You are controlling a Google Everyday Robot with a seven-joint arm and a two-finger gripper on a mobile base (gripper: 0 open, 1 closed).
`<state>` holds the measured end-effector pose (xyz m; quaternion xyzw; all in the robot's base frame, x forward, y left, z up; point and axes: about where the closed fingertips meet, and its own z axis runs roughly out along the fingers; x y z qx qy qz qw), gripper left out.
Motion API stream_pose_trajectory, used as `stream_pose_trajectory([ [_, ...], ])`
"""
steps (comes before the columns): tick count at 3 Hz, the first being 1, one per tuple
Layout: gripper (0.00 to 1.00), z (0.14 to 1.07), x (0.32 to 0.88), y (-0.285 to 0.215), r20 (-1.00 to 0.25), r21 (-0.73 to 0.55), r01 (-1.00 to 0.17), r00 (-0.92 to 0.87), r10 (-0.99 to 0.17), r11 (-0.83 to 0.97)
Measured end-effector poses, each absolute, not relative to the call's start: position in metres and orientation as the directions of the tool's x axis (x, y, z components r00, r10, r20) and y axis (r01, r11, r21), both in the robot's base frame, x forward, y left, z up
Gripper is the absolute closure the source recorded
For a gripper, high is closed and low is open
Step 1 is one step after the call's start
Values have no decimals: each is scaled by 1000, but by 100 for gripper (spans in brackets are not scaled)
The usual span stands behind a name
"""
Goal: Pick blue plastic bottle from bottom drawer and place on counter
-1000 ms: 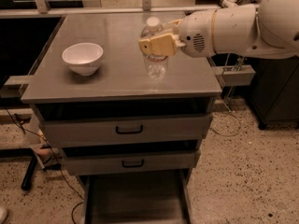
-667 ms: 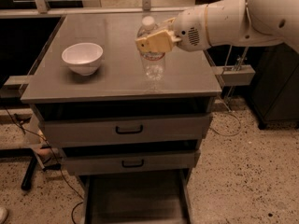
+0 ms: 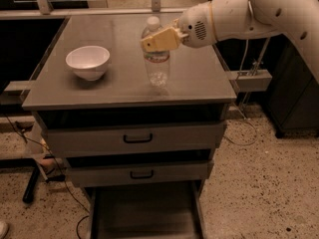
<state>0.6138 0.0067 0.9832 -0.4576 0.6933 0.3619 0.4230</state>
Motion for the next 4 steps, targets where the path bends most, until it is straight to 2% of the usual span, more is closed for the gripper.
stream_pose_trajectory([
  [4,100,984,641,6,-899,251,-940,-315,-304,231],
])
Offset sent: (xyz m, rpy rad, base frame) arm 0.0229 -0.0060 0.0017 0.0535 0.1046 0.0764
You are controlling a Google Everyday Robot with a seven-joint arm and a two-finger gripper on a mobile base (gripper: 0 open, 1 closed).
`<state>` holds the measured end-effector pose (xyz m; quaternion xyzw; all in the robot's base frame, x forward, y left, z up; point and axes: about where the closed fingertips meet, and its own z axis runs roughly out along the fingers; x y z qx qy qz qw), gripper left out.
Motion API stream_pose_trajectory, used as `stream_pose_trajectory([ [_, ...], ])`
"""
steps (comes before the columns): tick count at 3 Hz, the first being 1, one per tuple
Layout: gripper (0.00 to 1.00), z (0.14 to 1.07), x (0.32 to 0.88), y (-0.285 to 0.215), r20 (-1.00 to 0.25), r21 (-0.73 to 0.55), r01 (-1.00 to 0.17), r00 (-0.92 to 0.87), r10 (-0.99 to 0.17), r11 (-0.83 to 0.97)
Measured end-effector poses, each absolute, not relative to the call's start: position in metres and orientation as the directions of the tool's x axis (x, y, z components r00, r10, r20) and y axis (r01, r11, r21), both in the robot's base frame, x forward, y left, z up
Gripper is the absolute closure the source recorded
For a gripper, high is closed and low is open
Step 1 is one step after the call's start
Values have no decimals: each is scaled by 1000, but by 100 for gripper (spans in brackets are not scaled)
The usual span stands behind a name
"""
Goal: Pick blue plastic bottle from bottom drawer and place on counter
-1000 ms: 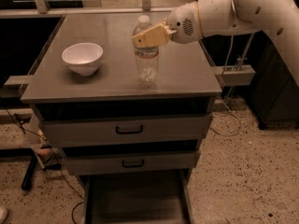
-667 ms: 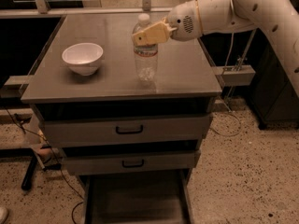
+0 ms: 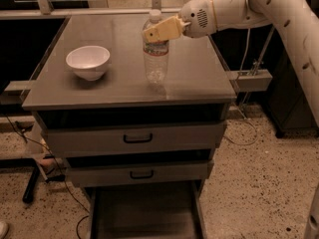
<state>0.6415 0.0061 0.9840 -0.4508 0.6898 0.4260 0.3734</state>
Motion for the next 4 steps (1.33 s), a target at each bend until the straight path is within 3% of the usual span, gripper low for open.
stream_pose_trajectory([
  [4,100,956,648,16,-896,314,-930,-357,-263,192],
])
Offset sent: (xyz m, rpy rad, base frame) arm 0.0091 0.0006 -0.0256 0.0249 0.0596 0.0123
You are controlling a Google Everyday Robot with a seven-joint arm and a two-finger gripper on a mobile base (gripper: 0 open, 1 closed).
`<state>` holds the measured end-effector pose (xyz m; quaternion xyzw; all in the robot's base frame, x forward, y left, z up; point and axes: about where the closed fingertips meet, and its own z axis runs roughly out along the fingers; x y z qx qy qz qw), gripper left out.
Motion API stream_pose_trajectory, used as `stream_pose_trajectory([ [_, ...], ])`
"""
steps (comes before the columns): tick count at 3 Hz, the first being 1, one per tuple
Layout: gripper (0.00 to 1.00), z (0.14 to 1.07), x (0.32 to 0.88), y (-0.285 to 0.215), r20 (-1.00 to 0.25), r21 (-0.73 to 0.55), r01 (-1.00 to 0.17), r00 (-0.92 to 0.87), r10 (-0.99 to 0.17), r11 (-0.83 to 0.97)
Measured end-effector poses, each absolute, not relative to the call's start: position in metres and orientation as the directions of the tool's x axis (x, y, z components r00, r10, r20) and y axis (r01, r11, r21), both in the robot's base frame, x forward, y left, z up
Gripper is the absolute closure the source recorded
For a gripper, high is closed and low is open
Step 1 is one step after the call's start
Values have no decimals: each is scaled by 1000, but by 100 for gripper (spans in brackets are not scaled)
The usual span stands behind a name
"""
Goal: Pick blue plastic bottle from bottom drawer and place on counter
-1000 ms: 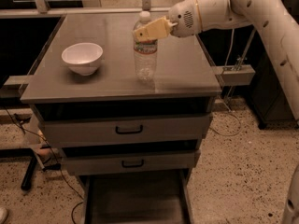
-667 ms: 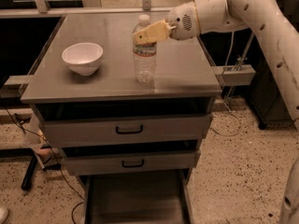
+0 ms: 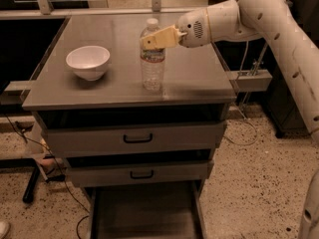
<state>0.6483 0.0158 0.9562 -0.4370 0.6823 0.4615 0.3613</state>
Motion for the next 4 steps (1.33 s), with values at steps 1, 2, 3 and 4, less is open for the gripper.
stream_pose_trajectory([
  [1,81,956,648,16,-896,314,-930,-357,-263,192],
  [2,57,956,648,16,-896,314,-930,-357,-263,192],
  [3,34,956,648,16,-896,314,-930,-357,-263,192],
  [4,11,956,648,16,-896,314,-930,-357,-263,192],
])
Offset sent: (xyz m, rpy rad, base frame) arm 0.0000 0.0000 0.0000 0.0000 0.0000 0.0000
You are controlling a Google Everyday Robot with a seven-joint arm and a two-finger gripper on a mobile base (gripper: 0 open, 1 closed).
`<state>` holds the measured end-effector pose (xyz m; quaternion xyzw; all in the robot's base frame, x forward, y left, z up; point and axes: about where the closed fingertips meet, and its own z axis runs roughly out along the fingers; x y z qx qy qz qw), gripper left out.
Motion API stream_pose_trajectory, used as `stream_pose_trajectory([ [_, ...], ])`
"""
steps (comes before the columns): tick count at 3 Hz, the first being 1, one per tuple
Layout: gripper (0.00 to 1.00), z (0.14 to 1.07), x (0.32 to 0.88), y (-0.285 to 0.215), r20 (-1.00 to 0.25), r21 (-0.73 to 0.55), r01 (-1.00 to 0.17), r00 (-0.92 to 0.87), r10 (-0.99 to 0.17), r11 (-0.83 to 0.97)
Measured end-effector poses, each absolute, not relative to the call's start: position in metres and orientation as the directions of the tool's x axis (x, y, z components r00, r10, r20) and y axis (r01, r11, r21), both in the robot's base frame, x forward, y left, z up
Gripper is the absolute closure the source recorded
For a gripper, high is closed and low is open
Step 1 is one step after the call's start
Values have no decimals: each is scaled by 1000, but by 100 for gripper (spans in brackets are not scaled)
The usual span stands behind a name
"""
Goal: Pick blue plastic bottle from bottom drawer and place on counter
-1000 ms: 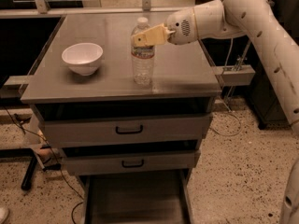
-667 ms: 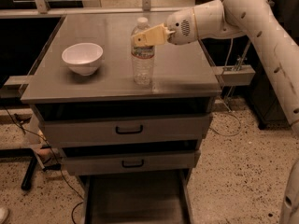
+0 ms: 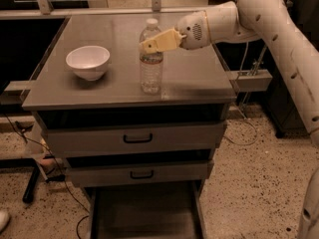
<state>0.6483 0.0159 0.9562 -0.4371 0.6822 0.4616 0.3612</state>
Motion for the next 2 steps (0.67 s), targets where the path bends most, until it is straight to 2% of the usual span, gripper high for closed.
stream_pose_trajectory([
  [1,0,956,648,16,-896,314,-930,-357,-263,192],
  [2,0,956,648,16,-896,314,-930,-357,-263,192],
])
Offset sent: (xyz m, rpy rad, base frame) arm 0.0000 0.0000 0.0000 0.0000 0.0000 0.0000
